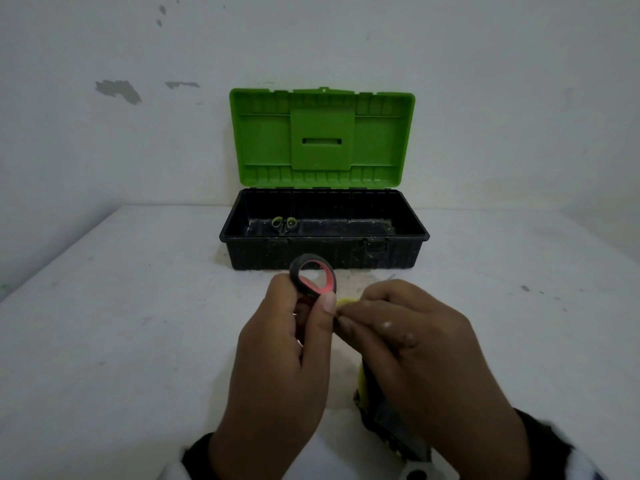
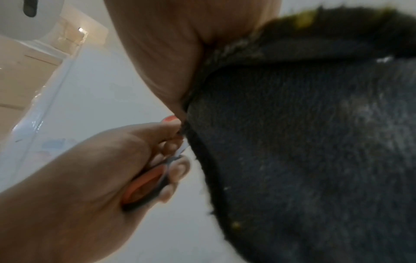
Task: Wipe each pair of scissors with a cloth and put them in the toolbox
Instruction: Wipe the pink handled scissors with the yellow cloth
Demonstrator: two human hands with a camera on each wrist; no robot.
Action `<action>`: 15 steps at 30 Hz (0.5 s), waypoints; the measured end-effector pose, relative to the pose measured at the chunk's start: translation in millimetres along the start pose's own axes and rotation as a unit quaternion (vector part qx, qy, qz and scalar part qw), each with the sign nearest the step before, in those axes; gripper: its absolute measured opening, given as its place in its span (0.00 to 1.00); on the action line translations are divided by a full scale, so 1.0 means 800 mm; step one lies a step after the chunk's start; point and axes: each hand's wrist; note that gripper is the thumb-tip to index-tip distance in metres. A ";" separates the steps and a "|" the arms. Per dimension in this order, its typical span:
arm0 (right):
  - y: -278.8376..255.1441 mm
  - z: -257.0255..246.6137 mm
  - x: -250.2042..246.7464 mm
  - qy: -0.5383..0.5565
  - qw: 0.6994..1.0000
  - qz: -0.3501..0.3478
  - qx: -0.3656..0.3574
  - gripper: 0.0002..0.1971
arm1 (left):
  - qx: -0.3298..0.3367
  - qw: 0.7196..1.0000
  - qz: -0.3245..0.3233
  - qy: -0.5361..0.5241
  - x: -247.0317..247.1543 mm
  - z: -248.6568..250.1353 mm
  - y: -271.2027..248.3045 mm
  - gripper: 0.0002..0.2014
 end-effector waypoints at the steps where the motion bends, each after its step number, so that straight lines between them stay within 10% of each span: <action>1: 0.002 0.003 -0.003 -0.006 1.000 0.000 0.006 0.09 | 0.020 1.000 -0.002 0.013 -0.001 0.001 -0.002 0.12; 15: 0.014 0.029 -0.017 -0.015 0.993 0.068 0.092 0.07 | 0.052 0.998 -0.002 0.022 -0.004 0.000 -0.001 0.11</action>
Point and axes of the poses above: each hand's wrist, its own y-axis towards the middle knuckle, its own x-axis out of the palm, z = x × y
